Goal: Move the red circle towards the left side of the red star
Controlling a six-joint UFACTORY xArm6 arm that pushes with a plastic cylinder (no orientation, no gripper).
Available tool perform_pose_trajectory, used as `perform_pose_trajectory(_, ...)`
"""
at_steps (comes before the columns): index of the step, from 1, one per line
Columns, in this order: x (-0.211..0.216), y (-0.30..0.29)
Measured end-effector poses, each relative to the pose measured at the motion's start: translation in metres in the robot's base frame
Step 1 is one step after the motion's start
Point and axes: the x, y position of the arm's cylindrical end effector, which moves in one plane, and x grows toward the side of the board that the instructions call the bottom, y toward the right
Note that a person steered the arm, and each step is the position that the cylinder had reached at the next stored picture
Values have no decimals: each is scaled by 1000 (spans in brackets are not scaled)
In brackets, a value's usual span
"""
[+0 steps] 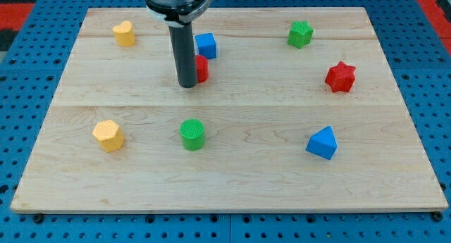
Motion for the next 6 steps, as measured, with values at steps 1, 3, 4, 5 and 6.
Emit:
perform_pose_trajectory(1,-26,-52)
perform_pose_trajectory(3,-14,-20)
perform_pose_trajectory(4,-29,-1)
perform_pose_trajectory(5,-57,-11)
perform_pose_trajectory(6,-28,28)
